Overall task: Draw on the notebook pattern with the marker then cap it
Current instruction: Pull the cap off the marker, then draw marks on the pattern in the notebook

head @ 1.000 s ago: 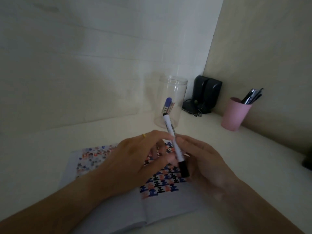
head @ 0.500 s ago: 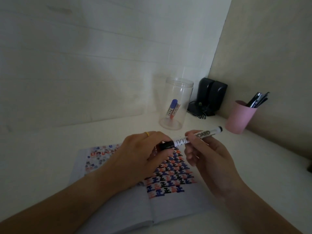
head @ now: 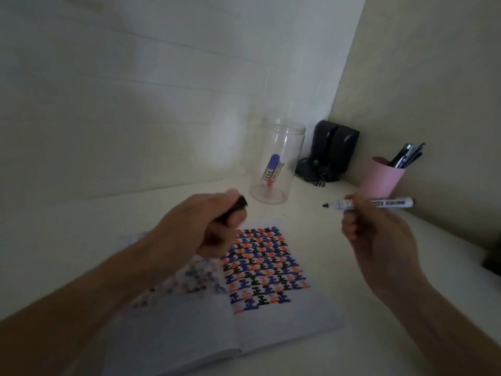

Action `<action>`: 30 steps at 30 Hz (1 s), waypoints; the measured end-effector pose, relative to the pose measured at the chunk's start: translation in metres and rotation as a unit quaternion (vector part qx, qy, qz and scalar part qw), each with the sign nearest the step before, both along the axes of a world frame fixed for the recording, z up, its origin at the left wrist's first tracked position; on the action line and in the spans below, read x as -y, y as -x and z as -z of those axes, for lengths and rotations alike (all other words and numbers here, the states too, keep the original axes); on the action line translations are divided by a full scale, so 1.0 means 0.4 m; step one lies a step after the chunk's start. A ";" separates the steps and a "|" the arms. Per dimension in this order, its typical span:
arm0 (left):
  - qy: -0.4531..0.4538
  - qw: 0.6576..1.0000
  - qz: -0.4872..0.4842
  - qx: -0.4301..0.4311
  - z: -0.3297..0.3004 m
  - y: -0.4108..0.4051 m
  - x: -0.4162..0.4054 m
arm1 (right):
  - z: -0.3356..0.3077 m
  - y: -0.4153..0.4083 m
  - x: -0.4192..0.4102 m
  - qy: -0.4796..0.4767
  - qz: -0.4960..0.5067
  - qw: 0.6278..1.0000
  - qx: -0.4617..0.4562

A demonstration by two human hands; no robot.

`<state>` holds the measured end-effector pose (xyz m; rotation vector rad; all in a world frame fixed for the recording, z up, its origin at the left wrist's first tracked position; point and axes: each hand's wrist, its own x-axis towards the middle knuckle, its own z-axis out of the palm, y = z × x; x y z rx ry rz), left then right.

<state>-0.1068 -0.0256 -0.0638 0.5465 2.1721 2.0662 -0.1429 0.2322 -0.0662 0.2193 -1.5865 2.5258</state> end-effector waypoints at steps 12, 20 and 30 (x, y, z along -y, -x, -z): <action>0.451 0.812 -0.114 -0.351 0.069 0.014 0.009 | -0.004 -0.055 0.041 -0.280 -0.040 0.958 0.050; 0.456 0.817 -0.105 -0.337 0.084 0.027 0.012 | 0.059 -0.135 0.012 -0.330 -0.023 0.944 0.010; 0.454 0.818 -0.098 -0.339 0.082 0.030 0.010 | 0.075 -0.136 0.002 -0.386 -0.032 0.921 -0.034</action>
